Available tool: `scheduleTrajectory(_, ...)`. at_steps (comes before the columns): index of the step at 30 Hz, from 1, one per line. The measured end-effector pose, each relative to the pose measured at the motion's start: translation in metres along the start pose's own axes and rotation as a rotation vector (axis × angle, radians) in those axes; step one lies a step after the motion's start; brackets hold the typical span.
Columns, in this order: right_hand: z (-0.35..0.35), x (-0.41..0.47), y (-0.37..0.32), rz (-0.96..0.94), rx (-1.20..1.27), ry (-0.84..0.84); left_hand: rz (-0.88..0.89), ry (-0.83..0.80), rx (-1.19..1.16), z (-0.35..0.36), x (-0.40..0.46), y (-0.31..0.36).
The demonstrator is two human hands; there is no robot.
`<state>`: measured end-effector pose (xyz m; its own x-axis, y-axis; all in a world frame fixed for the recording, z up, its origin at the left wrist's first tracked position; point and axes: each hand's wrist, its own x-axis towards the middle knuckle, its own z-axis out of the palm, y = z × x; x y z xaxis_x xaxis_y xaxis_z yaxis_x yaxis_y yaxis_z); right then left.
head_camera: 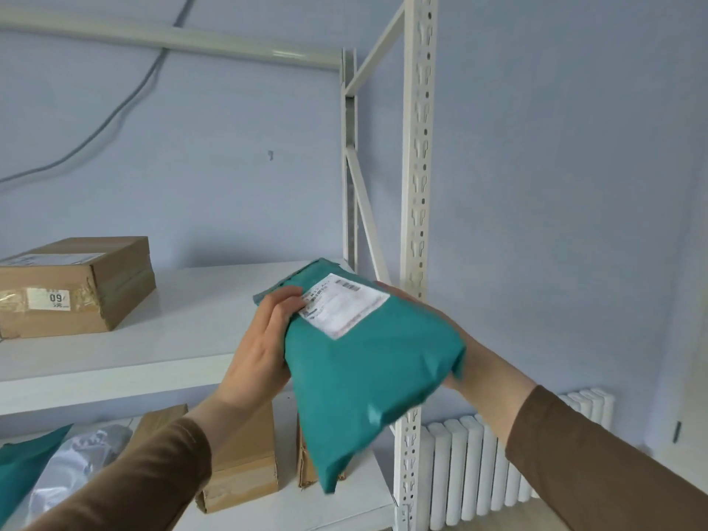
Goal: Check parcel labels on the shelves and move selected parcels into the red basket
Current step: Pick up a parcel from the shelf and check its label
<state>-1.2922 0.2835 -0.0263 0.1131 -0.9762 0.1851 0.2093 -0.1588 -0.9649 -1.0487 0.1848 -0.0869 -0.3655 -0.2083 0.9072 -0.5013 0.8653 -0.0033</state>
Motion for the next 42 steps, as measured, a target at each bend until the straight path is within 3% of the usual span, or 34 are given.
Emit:
scheduleTrajectory(7, 0.005, -0.001, 0.014, 0.218, -0.145, -0.066, 0.199, 0.057, 0.103, 0.007, -0.007, -0.012)
scheduleTrajectory(11, 0.005, 0.004, 0.032, 0.189, -0.163, -0.071, 0.189, 0.022, 0.122, 0.009, -0.005, -0.019)
scheduleTrajectory(13, 0.005, 0.008, 0.040, 0.145, -0.144, -0.030, 0.030, 0.012, 0.077, 0.009, -0.005, -0.014)
scheduleTrajectory(15, 0.006, 0.011, 0.046, 0.092, -0.112, 0.021, -0.315, 0.032, -0.103, 0.008, -0.004, -0.007)
scheduleTrajectory(18, 0.005, 0.017, 0.053, 0.050, -0.076, 0.079, -0.882, 0.050, -0.664, 0.002, 0.002, 0.012)
scheduleTrajectory(20, 0.007, 0.023, 0.055, 0.042, -0.072, 0.128, -1.102, -0.056, -0.900, -0.004, 0.006, 0.027)
scheduleTrajectory(22, 0.008, 0.032, 0.056, 0.048, -0.094, 0.191, -1.142, -0.258, -0.941, -0.009, 0.007, 0.039)
scheduleTrajectory(24, 0.010, 0.046, 0.052, 0.066, -0.123, 0.244, -1.185, -0.322, -0.981, -0.009, 0.009, 0.040)
scheduleTrajectory(31, 0.022, 0.112, 0.018, 0.185, -0.017, 0.177, -1.334, -0.082, -1.074, 0.005, 0.050, -0.020)
scheduleTrajectory(39, 0.029, 0.207, 0.041, 0.118, -0.338, 0.279, -1.388, -0.031, -0.939, 0.054, 0.080, -0.118)
scheduleTrajectory(42, 0.032, 0.236, 0.053, 0.093, -0.427, 0.323, -1.384, -0.093, -0.850, 0.070, 0.084, -0.152)
